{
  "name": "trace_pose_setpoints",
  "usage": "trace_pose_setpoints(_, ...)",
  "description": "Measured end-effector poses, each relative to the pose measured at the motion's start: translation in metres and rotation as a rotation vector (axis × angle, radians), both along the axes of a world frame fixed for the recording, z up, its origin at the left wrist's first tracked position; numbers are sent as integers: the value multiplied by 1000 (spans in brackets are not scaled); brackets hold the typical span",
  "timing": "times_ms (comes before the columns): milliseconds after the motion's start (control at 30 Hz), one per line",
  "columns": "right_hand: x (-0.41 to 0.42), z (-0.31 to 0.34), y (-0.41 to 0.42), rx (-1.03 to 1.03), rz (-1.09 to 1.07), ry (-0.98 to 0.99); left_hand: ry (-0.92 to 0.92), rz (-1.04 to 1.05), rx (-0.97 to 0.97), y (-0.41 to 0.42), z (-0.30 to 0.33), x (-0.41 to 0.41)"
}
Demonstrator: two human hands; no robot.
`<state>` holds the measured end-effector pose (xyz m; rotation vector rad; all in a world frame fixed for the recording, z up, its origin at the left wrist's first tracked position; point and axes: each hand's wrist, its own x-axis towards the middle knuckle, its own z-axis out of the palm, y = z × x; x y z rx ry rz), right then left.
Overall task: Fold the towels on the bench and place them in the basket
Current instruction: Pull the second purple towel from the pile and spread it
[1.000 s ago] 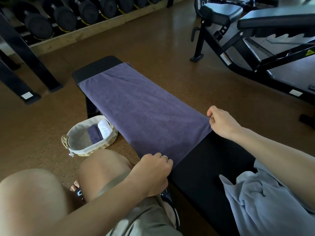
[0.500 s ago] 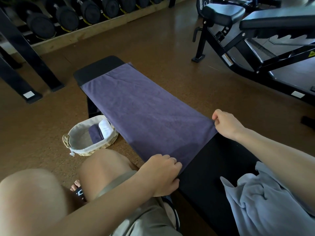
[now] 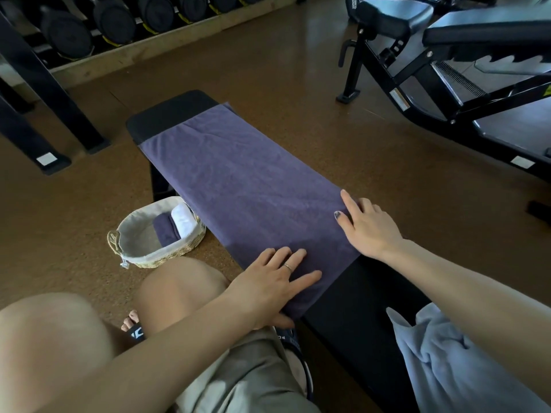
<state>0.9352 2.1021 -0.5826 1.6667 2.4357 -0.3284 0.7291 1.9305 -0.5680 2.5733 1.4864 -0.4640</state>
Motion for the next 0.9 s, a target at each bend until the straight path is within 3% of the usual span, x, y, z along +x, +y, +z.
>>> trace_pose_setpoints(133,-1,6,0,87,37,-18,-131,66,-14,9,9,5)
trace_pose_setpoints(367,3,-6,-12,43,111,-17,15,-74,-76,22,-6,6)
trace_pose_setpoints(600,-13,-4,-10,57,166,-7,109,-111,0,15,-14,10)
trace_pose_setpoints(667,-19,-1,-7,72,169,-10,62,-115,-36,15,-14,8)
trace_pose_setpoints(767,-43,12,2,141,220,39,-170,-92,-127,25,1,-7)
trace_pose_setpoints(833,-66,17,11,125,250,95,-265,34,-102,40,13,-25)
trace_pose_setpoints(900,-92,18,26,96,261,128,-247,217,-41,60,22,-53)
